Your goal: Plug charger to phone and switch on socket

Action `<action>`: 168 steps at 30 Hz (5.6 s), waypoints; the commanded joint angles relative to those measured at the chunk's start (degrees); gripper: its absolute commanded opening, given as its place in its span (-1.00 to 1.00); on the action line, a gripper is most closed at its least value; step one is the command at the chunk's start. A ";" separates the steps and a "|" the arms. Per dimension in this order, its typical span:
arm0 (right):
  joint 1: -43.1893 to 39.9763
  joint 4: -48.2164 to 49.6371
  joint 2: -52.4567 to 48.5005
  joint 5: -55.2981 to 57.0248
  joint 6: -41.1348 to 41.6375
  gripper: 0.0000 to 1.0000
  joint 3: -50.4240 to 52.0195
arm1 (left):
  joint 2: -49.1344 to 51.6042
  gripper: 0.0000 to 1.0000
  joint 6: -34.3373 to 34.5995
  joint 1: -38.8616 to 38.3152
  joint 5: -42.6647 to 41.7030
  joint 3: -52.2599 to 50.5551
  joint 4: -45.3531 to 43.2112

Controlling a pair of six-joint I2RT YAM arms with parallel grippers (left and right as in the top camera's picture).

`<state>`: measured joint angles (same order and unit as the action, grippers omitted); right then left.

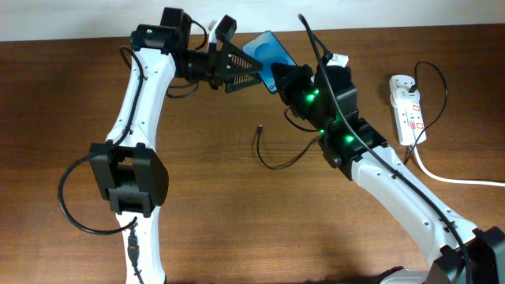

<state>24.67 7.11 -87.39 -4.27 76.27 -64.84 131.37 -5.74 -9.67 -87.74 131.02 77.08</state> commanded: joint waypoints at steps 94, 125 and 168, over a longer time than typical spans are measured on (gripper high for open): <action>-7.37 9.70 -2.91 -10.32 6.71 0.97 -1.07 | -1.84 -1.00 68.65 3.50 24.48 0.22 -48.76; -12.37 -35.28 -2.99 -11.69 -33.03 0.97 -1.01 | -2.19 -1.00 -7.21 6.34 5.75 -1.16 19.67; -12.31 -36.98 -2.99 -11.74 -33.05 0.74 -1.01 | -2.05 -1.00 44.19 4.50 30.34 -4.83 -0.57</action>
<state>12.67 -29.80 -90.24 -16.88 43.55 -65.76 131.35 45.67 -5.45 -62.98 126.13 76.71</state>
